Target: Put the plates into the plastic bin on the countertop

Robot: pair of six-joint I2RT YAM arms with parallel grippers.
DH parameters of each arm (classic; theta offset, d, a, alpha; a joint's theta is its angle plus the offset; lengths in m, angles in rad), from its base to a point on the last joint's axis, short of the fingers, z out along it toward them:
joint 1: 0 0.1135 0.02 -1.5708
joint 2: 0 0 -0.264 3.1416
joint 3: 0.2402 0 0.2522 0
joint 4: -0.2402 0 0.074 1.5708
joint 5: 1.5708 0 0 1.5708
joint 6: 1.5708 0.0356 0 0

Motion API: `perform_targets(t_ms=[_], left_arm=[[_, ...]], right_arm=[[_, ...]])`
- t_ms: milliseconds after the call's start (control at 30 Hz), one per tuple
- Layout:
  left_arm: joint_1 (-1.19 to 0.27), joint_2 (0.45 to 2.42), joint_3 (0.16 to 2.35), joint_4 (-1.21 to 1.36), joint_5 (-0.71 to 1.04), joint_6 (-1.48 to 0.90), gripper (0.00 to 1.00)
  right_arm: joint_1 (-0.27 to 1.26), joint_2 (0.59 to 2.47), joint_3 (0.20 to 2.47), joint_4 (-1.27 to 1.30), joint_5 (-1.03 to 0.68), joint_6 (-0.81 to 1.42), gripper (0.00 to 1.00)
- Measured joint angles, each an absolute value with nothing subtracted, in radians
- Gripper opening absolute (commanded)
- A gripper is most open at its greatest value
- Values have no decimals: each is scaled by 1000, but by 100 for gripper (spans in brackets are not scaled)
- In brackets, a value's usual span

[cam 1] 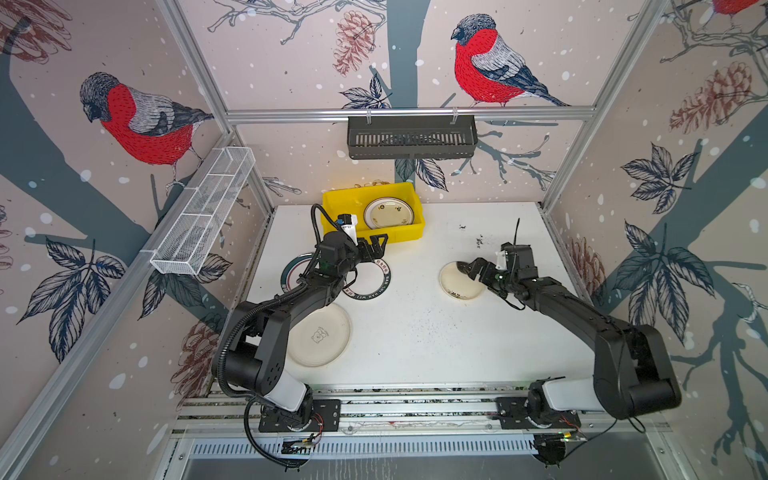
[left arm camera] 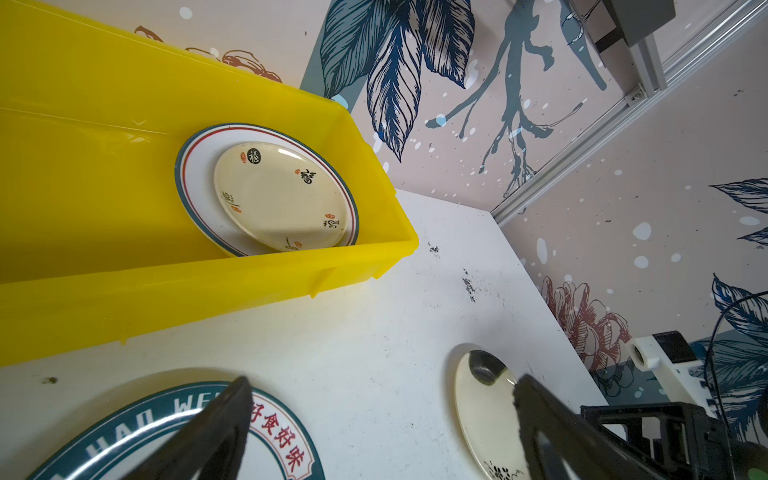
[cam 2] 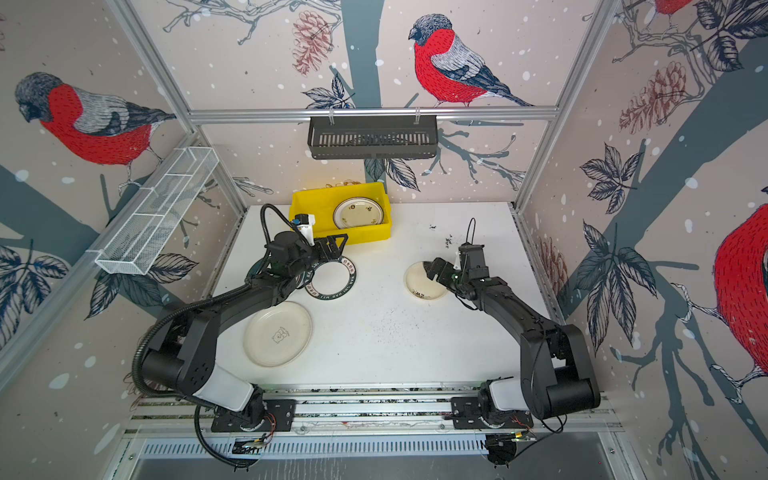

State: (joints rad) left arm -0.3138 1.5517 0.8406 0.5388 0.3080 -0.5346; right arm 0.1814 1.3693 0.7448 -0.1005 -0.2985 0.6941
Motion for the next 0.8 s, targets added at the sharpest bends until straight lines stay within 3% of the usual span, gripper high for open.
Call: perform_targets(t_ms=[533, 800], left_arm=[[-401, 1604, 864, 592, 397, -601, 97], [-448, 1644, 900, 588, 418, -602, 97]], right_arm=[[39, 1397, 560, 7, -426, 656, 96], [28, 1461, 550, 128, -477, 683, 85]])
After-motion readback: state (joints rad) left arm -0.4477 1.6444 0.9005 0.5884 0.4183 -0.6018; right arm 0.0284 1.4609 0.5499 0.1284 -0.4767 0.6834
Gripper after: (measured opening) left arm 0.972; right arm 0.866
